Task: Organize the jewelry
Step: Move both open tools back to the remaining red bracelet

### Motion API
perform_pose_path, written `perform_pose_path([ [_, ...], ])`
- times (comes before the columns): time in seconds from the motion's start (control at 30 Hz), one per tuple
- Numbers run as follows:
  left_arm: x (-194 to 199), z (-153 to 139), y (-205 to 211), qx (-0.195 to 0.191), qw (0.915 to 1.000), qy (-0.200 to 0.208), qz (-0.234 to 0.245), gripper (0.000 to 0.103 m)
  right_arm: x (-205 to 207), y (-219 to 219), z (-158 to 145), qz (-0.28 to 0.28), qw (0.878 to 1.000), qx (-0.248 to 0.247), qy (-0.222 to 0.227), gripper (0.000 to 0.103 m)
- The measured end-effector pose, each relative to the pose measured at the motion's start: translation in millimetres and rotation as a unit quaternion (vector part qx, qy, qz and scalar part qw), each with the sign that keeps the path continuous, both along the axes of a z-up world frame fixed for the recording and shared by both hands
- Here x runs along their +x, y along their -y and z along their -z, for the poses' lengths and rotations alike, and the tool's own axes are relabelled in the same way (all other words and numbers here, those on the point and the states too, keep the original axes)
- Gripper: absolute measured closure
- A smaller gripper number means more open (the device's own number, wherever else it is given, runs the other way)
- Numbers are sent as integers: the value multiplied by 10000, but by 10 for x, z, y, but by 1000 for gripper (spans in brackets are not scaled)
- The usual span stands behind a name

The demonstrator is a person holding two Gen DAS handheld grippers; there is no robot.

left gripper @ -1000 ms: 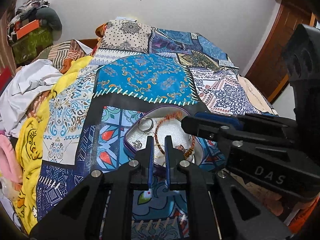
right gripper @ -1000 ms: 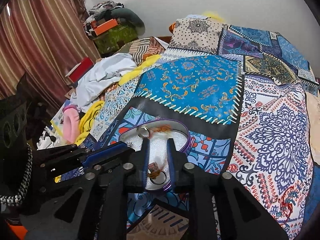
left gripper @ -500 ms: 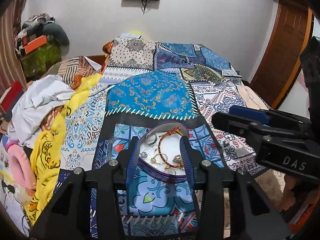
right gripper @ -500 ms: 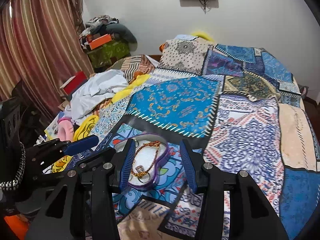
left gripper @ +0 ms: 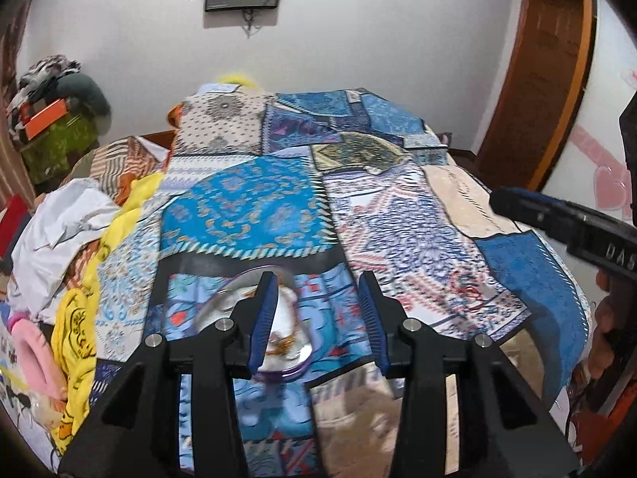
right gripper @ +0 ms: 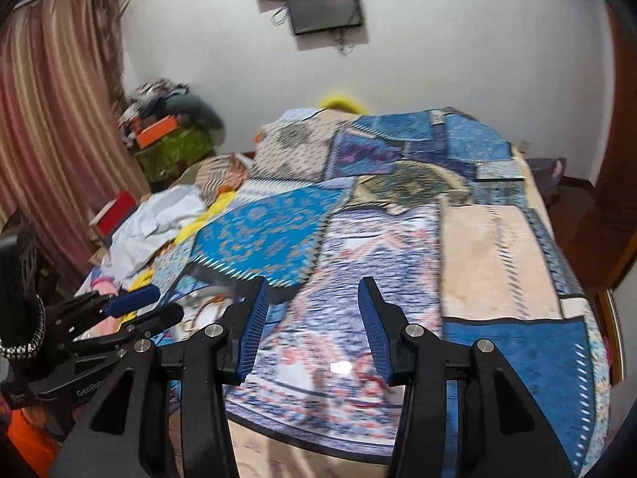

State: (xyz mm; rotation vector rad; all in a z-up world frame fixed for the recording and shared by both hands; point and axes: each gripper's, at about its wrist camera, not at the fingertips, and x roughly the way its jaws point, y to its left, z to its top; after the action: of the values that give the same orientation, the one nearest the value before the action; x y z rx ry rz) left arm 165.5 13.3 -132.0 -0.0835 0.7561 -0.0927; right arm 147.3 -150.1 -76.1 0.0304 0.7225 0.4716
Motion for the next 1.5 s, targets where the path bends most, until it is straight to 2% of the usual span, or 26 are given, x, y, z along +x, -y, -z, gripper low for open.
perform_pose_path([
  [0.3,273,10,525,-148,9986,-53,515,60,35,536,46,509,9986,-130,-71,60],
  [0.57,439,289,736,-147,9965,-427,697,60,38,675,263,497,9979,-229,-359,60],
  [0.8,422,488,718,-100,9949,-671,747,60,27,473,604,79,9967,-347,-730,60],
  [1.03,425,529,694,-99,9949,-702,717,60,32,277,810,-290,9933,-613,-935,60],
  [1.33,412,542,689,-131,9949,-702,713,60,35,218,881,-549,9924,-785,-777,60],
  [1.37,408,541,683,-124,9950,-698,706,60,33,200,884,-556,9922,-822,-758,61],
  [1.5,386,533,649,-127,9951,-691,689,60,11,159,885,-639,9917,-879,-689,91],
])
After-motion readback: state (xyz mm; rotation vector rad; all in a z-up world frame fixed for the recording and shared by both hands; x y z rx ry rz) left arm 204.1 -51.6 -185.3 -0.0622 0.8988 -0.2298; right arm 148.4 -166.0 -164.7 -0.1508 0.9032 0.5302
